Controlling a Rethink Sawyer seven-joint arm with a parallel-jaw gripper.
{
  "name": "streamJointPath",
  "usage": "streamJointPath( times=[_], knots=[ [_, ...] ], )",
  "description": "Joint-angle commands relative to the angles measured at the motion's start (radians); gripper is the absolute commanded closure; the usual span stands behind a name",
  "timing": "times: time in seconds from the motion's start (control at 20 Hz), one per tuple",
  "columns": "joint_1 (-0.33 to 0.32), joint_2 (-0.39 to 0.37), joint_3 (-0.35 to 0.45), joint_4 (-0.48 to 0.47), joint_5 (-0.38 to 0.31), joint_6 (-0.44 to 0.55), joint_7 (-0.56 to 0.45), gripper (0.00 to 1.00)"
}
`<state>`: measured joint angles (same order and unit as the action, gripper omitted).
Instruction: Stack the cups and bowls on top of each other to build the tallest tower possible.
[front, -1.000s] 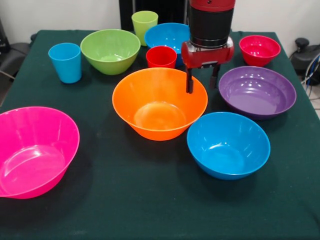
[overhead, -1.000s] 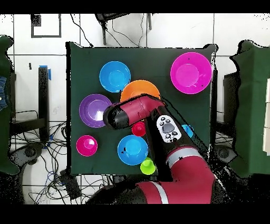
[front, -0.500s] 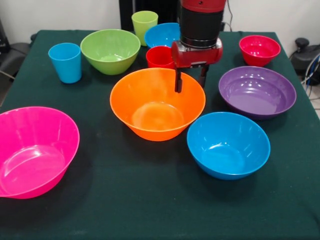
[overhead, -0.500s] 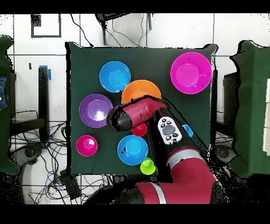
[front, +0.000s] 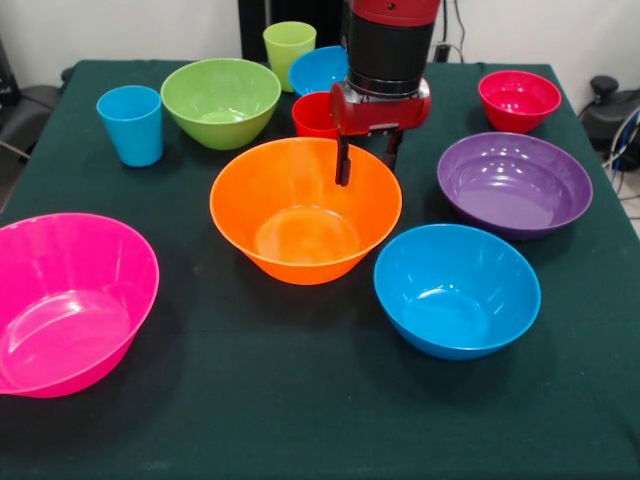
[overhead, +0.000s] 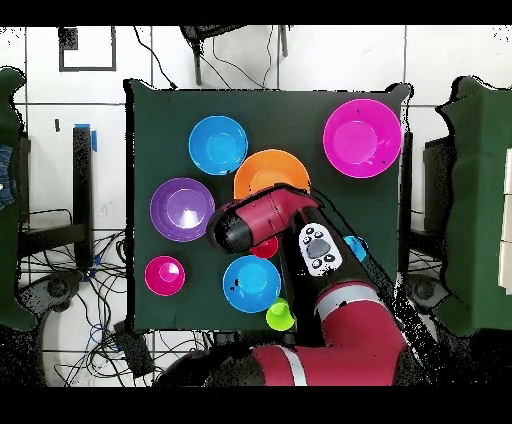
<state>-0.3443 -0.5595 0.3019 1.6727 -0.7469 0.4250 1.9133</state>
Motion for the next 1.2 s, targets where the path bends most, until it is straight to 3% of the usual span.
streamJointPath(
  times=[0.05,0.55,0.6,1.2],
  knots=[
    [0.023,0.041,-0.011,0.000,-0.091,-0.037,-0.036,0.00],
    [0.019,0.049,0.002,-0.017,-0.055,-0.011,-0.024,0.00],
    [0.018,0.049,0.003,-0.017,-0.051,-0.010,-0.022,1.00],
    [0.019,0.053,0.011,-0.032,-0.031,0.020,-0.024,1.00]
  ],
)
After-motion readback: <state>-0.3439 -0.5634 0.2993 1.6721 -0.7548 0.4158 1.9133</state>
